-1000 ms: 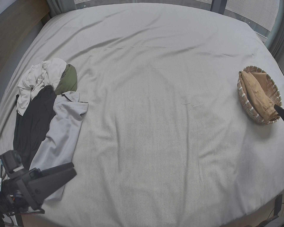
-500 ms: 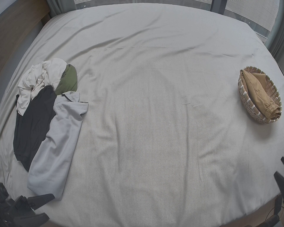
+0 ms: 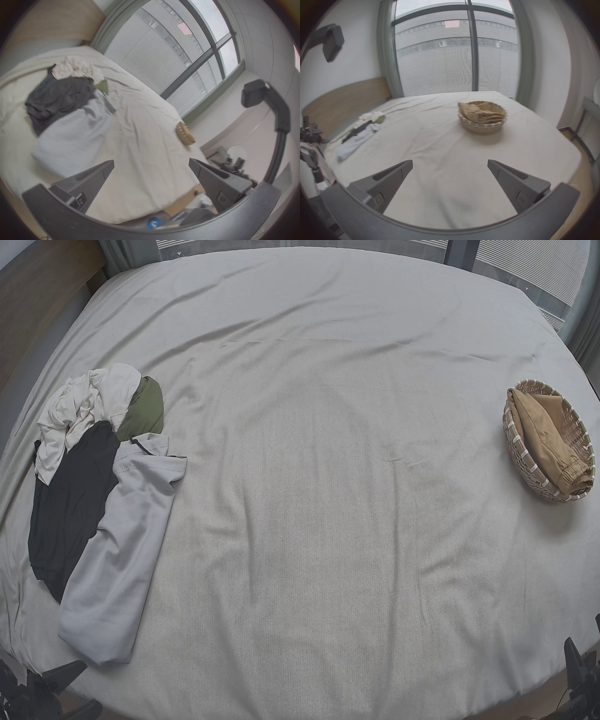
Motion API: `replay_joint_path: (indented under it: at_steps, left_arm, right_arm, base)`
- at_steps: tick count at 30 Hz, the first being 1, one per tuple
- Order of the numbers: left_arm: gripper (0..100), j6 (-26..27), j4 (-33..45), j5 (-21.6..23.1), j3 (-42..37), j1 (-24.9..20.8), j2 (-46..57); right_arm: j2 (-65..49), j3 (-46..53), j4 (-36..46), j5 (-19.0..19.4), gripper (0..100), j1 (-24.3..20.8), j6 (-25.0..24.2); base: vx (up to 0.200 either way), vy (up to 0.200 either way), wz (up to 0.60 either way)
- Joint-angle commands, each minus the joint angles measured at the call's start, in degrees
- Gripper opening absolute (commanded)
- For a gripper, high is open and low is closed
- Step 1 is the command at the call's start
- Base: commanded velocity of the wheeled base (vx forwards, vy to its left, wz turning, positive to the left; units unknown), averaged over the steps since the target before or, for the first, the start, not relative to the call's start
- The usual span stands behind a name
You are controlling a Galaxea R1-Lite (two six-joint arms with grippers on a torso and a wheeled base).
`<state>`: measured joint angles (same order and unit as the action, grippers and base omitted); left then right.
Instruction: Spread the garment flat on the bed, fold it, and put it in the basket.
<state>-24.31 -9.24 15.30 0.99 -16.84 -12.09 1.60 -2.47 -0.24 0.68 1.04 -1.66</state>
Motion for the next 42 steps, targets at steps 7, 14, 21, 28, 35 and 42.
replay_joint_path:
  at_steps: [7, 14, 21, 28, 35, 42]
  left_arm:
    - [100, 9.9, 4.3, -8.8, -1.0, 10.7, 6.6]
    - [100, 15.7, 5.5, -12.6, -0.9, 18.4, 9.5]
    - [100, 26.9, 6.1, -11.9, -0.8, 17.1, 12.1]
    - [100, 29.3, 6.7, -20.3, -0.5, 17.1, 11.9]
    - [100, 28.8, 7.9, -16.5, 0.1, 17.0, 12.0]
    - [100, 25.2, 9.1, -13.8, -1.0, 16.9, 12.1]
  right_arm:
    - [-1.3, 2.5, 0.4, -2.1, 100, -0.4, 1.6]
    - [-1.3, 2.5, 0.3, -2.1, 100, -0.4, 1.6]
    - [-1.3, 2.5, 0.3, -2.1, 100, -0.4, 1.6]
    - [-1.3, 2.5, 0.3, -2.2, 100, -0.4, 1.6]
    - [-1.3, 2.5, 0.2, -1.6, 100, -0.4, 2.7]
    - [-1.2, 2.5, 0.3, -1.6, 100, -0.5, 2.6]
  base:
    - [0.0, 0.0, 0.0]
    - [0.0, 0.0, 0.0]
    - [0.0, 0.0, 0.0]
    - [0.0, 0.0, 0.0]
    - [0.0, 0.0, 0.0]
    - [0.0, 0.0, 0.0]
